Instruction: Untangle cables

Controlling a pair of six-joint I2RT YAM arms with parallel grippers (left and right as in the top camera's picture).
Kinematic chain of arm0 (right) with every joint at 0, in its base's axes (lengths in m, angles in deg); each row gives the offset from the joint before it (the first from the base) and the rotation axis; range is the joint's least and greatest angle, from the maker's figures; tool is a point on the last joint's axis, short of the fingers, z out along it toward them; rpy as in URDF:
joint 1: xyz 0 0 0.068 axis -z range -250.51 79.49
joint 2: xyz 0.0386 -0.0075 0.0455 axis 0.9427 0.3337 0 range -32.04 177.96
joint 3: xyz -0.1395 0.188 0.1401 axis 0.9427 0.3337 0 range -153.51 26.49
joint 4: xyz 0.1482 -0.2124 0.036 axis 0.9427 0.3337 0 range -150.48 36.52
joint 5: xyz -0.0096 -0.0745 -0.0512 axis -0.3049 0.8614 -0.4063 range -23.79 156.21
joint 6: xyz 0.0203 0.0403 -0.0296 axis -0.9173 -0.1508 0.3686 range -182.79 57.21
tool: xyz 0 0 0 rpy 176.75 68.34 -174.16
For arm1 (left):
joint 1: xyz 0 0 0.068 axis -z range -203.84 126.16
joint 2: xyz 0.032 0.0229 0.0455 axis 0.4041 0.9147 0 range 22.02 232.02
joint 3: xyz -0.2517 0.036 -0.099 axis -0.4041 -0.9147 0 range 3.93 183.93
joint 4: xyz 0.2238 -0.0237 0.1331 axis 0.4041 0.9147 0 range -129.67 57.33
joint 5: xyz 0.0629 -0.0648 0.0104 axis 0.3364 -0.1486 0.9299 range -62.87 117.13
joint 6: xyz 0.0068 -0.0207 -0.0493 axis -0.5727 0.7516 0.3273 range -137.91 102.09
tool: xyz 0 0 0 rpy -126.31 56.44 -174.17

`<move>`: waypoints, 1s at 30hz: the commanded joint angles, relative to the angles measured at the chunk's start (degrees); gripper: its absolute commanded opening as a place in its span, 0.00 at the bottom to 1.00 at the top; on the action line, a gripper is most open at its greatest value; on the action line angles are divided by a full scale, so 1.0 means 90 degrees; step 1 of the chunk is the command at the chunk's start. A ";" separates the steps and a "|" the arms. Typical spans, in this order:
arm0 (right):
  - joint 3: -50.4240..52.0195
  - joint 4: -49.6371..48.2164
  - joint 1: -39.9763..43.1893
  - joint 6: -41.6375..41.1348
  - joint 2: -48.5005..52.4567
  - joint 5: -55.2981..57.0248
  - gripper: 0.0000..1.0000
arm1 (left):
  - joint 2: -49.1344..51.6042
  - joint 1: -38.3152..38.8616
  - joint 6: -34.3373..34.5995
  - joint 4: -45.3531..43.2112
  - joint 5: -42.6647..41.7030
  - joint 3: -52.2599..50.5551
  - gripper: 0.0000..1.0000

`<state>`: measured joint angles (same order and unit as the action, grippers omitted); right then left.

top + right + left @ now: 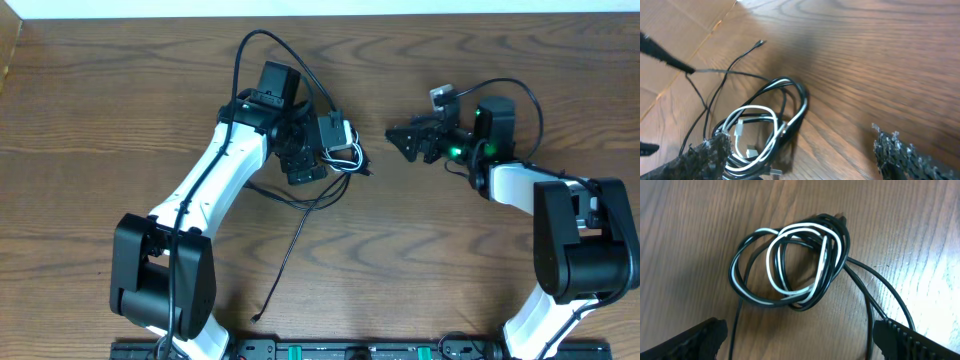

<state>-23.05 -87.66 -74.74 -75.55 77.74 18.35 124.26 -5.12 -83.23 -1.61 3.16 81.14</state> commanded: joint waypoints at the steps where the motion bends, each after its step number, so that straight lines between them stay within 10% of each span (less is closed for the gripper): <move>1: -0.0007 0.0024 0.0002 -0.0299 0.0036 0.0017 0.92 | 0.0189 0.0039 -0.0736 -0.0005 -0.0117 -0.0015 0.98; 22: -0.0007 0.0024 0.0000 -0.0267 0.0036 0.0163 0.80 | 0.1231 0.0073 -0.0814 -0.0100 -0.0746 -0.0015 0.86; 30: -0.0007 0.0024 0.0000 -0.0267 0.0036 0.0163 0.75 | 0.1231 0.0073 -0.0811 -0.0143 -0.0748 -0.0015 0.27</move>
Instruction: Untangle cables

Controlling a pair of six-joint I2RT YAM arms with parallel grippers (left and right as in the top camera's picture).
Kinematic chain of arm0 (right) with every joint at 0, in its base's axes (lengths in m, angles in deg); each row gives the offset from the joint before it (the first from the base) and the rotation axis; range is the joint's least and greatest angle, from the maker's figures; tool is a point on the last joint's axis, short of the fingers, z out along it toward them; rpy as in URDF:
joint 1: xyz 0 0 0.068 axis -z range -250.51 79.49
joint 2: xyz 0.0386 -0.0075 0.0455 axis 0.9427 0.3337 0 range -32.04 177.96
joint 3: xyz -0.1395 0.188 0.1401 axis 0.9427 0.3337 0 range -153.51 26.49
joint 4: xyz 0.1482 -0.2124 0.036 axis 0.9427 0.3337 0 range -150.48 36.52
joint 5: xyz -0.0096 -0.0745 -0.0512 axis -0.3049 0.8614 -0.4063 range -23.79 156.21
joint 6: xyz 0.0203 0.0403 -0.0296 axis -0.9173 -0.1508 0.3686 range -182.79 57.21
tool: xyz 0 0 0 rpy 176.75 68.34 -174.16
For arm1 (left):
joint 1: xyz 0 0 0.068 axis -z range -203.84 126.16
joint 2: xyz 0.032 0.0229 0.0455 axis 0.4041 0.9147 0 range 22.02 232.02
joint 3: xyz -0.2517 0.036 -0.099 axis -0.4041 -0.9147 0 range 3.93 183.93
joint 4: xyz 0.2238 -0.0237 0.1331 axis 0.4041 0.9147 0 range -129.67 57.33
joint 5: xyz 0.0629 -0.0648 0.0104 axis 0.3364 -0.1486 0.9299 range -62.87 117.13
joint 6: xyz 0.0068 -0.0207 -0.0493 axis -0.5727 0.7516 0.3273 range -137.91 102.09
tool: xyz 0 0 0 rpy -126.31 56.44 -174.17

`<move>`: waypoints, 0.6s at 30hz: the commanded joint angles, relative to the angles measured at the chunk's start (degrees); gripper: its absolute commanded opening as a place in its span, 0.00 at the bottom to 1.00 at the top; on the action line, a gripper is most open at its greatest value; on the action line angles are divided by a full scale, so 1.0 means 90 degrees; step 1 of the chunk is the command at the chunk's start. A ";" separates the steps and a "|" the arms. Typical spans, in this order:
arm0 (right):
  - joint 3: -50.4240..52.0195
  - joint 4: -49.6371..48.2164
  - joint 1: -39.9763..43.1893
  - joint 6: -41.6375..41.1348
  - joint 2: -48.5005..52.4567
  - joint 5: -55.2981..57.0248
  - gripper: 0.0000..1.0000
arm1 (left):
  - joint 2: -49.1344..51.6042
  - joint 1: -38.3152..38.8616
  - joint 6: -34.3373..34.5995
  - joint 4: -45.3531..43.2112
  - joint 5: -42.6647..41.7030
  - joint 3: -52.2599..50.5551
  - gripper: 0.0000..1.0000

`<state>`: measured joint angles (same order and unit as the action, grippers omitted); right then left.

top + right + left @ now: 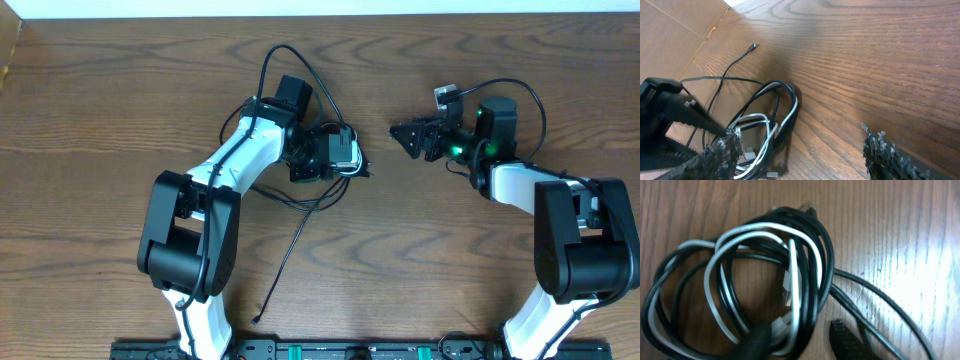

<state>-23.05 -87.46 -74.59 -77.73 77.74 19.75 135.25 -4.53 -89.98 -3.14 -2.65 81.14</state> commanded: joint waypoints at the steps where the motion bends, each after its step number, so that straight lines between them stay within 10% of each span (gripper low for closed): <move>1: -0.0007 0.0002 -0.0017 -0.0024 0.0036 0.0007 0.75 | 0.0010 0.0007 -0.0061 0.0027 -0.0102 -0.0015 0.23; 18: -0.0007 0.0002 -0.0017 -0.0027 0.0036 0.0002 0.68 | -0.0155 0.0007 0.0121 0.0034 -0.0102 0.0039 0.08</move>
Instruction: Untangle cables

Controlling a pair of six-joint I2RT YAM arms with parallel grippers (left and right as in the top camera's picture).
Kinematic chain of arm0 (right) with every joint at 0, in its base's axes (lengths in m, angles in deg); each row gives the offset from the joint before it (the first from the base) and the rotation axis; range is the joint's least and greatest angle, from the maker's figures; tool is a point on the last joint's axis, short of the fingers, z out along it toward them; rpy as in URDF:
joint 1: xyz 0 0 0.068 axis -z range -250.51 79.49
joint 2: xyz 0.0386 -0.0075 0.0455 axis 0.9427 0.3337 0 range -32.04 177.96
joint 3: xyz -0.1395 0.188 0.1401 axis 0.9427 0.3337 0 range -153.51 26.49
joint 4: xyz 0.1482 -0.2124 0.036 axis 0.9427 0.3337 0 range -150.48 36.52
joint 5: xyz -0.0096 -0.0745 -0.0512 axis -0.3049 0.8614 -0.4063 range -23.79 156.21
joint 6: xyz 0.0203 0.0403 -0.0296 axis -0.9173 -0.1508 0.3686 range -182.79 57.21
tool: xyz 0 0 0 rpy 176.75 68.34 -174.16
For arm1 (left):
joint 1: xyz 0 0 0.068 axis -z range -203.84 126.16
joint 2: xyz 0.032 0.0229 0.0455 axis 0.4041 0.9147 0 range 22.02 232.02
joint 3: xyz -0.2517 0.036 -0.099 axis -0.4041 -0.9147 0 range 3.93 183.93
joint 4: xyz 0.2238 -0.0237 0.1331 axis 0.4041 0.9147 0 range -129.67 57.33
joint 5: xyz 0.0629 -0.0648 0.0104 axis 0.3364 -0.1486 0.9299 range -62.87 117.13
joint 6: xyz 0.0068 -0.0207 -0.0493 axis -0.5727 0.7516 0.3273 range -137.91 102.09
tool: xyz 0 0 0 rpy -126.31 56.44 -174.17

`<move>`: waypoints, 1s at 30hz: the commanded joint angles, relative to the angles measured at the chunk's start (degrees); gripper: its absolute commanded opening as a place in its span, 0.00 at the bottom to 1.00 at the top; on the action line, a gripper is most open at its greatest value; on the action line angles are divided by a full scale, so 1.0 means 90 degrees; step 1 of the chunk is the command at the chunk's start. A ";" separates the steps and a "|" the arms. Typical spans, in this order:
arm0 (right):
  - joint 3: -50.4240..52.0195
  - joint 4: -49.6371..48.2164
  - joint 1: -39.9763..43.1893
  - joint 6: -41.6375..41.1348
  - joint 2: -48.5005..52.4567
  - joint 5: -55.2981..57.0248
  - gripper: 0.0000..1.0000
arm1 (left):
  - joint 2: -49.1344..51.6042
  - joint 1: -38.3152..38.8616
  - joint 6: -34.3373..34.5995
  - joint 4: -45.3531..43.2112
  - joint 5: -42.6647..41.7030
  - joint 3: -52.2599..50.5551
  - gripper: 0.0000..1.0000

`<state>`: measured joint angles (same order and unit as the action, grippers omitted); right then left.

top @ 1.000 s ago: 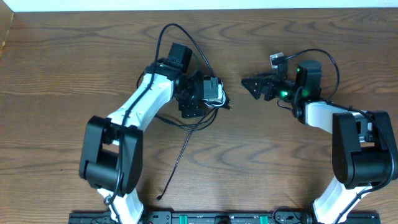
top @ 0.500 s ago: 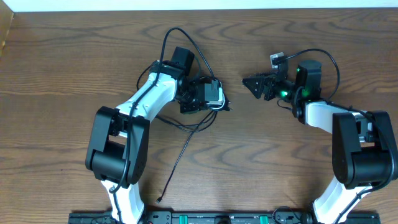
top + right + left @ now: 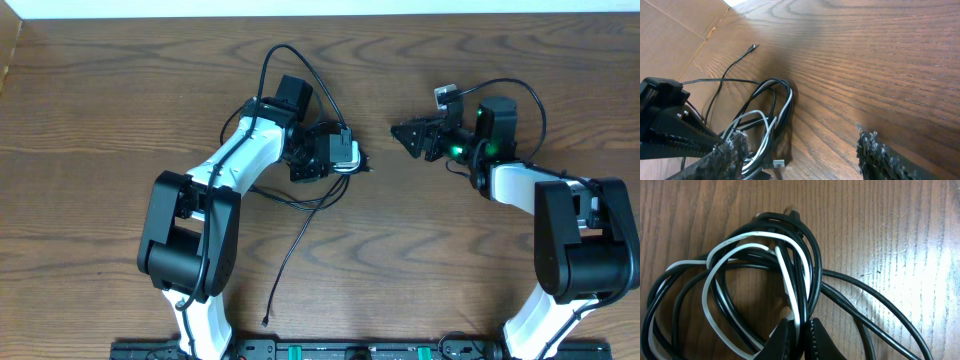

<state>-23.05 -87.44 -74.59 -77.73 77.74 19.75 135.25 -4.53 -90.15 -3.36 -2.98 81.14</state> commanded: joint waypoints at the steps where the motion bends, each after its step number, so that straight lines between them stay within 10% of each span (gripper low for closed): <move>1: -0.0007 0.0000 -0.0017 -0.0029 0.0036 0.0000 0.68 | -0.0277 0.0010 0.0267 0.0068 -0.0063 0.0044 0.07; 12: -0.0007 -0.0855 -0.0017 -0.0398 0.0036 -0.1239 0.70 | -0.1887 0.0015 0.1180 0.0073 -0.0393 0.0044 0.08; 30: -0.0007 -0.4053 -0.0593 -0.3570 0.0036 -0.1542 0.66 | -0.2686 0.0019 0.2132 0.0100 -0.0702 0.0041 0.07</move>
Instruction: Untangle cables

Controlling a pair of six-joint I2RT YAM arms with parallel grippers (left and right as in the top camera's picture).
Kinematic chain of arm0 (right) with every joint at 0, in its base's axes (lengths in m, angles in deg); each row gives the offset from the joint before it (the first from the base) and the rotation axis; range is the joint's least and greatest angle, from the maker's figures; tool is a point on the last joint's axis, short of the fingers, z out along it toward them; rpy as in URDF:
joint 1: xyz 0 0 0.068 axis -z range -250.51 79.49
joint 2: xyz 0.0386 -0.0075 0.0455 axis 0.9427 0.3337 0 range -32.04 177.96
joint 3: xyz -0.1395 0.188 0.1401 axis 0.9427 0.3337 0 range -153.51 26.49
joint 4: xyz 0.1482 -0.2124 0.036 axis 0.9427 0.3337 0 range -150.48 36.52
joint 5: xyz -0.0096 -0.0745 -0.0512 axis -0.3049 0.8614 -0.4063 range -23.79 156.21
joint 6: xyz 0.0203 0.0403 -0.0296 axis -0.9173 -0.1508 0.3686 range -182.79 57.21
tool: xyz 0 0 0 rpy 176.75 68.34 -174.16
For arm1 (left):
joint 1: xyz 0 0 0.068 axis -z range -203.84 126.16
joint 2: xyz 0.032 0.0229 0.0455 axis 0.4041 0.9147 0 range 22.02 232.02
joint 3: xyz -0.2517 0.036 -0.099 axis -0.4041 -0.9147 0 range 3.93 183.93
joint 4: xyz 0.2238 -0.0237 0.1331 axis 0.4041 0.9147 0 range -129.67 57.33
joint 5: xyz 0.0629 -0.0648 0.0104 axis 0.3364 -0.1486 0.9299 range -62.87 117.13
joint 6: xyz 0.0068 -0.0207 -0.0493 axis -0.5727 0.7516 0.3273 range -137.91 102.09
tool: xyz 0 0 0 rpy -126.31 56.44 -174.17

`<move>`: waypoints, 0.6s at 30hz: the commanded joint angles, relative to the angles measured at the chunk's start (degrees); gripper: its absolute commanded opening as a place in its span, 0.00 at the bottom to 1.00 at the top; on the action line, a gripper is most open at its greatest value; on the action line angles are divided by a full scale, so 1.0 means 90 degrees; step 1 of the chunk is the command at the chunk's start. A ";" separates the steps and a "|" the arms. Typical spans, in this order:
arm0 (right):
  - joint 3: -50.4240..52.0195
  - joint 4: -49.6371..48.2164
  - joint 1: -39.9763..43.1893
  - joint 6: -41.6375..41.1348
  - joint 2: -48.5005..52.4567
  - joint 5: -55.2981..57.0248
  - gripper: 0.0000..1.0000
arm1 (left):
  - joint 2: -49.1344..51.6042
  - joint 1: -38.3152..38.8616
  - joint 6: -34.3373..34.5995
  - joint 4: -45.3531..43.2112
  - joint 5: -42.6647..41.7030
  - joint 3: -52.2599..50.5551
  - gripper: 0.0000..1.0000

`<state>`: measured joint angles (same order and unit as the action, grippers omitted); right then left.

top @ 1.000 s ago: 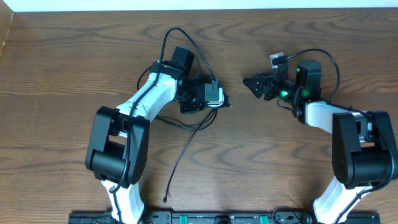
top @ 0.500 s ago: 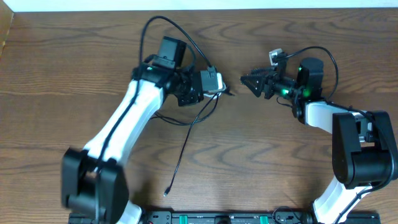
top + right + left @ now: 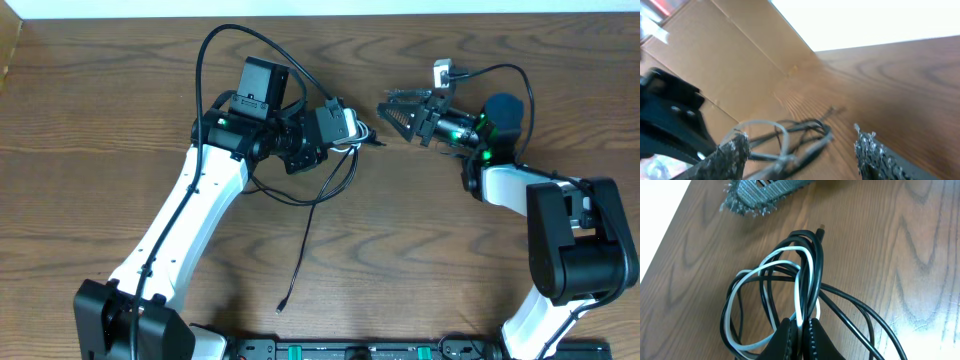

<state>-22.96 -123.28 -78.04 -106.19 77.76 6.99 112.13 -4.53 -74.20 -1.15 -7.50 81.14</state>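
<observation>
A tangle of black and white cables (image 3: 785, 277) hangs from my left gripper (image 3: 801, 330), which is shut on a white strand and black strands together. In the overhead view the left gripper (image 3: 348, 135) holds the tangle (image 3: 345, 155) at mid table. One black cable (image 3: 305, 235) trails from it toward the front, ending in a small plug (image 3: 283, 307). My right gripper (image 3: 392, 112) is open just right of the tangle, its fingers pointing at it. In the right wrist view the tangle (image 3: 790, 132) is blurred between the open fingers (image 3: 732, 152).
The wooden table (image 3: 450, 260) ends at a white wall along the back (image 3: 320, 8). A cardboard box side (image 3: 740, 65) stands at the far left, its corner (image 3: 8, 50) showing in the overhead view. The left arm's own black cable (image 3: 215, 50) loops above it.
My left gripper, still shut on the strands, has risen and moved toward the back with the tangle. The right gripper has moved up closer to it. The trailing plug has shifted slightly.
My left gripper was open above the tangle lying on the table. Then it was down at the tangle with its fingers closing in. Then it was shut on white and black strands. Now it holds the tangle higher, facing the open right gripper.
</observation>
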 commanded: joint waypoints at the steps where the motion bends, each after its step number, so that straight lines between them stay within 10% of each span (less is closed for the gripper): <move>1: -0.0017 -0.0070 -0.0257 -0.0294 0.0034 -0.0126 0.66 | -0.0117 0.0017 0.0576 -0.0250 -0.0199 0.0041 0.08; 18: -0.0017 0.1146 -0.0891 0.0962 0.0034 -0.0291 0.64 | -0.0126 0.0012 0.3555 -0.2118 -0.0160 0.0041 0.07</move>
<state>-23.00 -113.05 -85.64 -99.22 77.74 6.31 112.13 -4.53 -50.61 -17.74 -7.52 81.14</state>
